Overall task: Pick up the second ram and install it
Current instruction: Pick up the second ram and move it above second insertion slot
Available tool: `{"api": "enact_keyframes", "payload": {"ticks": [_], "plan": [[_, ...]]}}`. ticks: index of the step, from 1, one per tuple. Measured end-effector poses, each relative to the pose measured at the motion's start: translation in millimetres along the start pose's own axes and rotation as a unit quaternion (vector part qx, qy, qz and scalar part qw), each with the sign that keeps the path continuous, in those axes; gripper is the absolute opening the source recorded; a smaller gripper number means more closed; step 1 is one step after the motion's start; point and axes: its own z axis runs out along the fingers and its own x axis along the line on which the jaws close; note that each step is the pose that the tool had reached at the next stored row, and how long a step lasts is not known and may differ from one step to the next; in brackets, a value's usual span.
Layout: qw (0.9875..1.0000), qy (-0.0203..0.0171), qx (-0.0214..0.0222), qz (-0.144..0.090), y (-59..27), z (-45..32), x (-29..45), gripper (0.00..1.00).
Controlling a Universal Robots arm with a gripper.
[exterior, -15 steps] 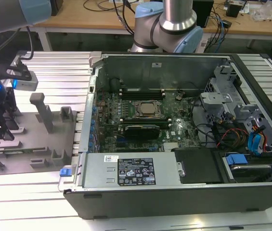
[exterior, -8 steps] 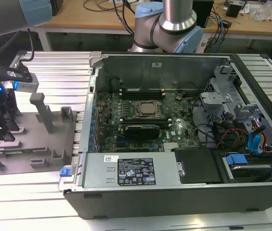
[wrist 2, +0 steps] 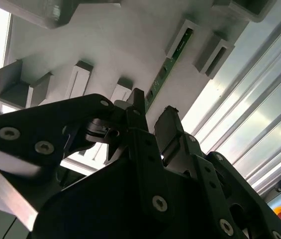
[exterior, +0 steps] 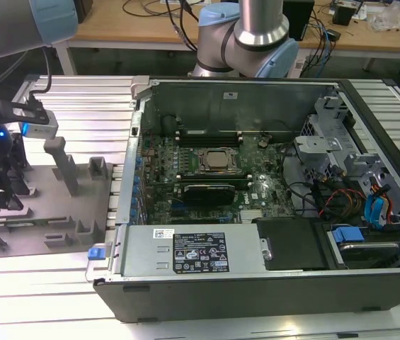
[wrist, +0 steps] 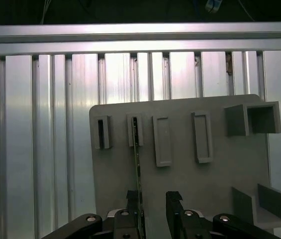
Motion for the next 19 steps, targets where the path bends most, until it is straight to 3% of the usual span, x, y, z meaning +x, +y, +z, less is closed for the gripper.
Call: {"api": "enact_keyframes", "payload": {"ticks": [8,14,19], "plan": [[1.0,0.0005,0.0001,0.0,-0.4,9.3,0.2,0.34],[1.0,0.0007,0.0,0.0,-1.0,21.9,0.5,0.34],[1.0,0.0007,0.0,0.0,-1.2,35.9,7.7,0.34]]}}
